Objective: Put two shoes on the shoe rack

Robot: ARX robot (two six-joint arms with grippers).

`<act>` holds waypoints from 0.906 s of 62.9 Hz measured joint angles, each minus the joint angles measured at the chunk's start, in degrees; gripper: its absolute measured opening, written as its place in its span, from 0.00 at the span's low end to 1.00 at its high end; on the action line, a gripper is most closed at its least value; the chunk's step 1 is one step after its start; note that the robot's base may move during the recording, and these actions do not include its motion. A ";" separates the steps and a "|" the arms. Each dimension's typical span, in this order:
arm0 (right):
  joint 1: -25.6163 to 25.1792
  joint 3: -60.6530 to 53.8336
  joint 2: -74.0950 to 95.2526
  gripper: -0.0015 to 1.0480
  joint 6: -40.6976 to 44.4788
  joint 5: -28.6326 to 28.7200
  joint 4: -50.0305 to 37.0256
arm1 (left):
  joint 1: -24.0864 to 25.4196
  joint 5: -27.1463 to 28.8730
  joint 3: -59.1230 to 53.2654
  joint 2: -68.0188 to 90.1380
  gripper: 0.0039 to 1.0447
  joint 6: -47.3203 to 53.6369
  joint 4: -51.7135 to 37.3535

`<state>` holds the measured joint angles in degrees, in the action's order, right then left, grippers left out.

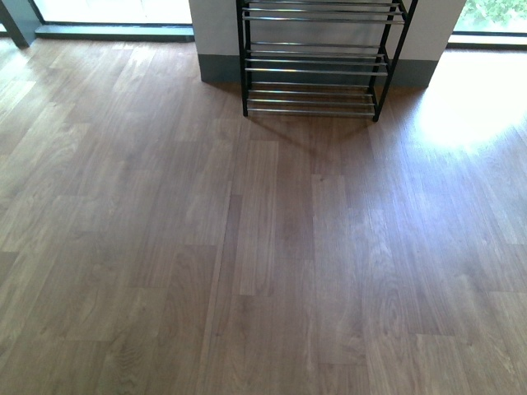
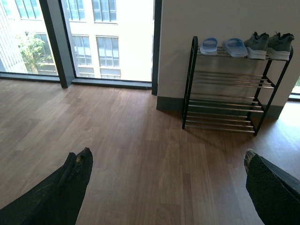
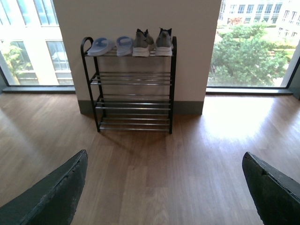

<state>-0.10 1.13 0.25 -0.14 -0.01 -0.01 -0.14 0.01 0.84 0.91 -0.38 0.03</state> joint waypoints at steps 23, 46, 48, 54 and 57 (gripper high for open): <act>0.00 0.00 -0.04 0.91 -0.02 0.00 0.00 | 0.00 0.00 0.00 0.00 0.91 0.00 -0.02; 0.00 0.00 -0.02 0.91 0.00 0.02 0.00 | 0.00 0.00 0.00 0.00 0.91 0.02 -0.02; 0.00 0.00 -0.02 0.91 0.00 0.02 0.00 | 0.00 0.00 0.00 0.00 0.91 0.00 -0.02; 0.00 0.00 -0.02 0.91 0.00 0.00 0.00 | 0.00 0.00 0.00 0.00 0.91 0.00 -0.02; 0.00 0.00 -0.02 0.91 0.00 0.02 0.00 | 0.00 0.00 0.00 0.00 0.91 0.00 -0.02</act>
<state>-0.10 1.13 0.23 -0.14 0.01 -0.01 -0.14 0.01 0.84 0.91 -0.38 0.01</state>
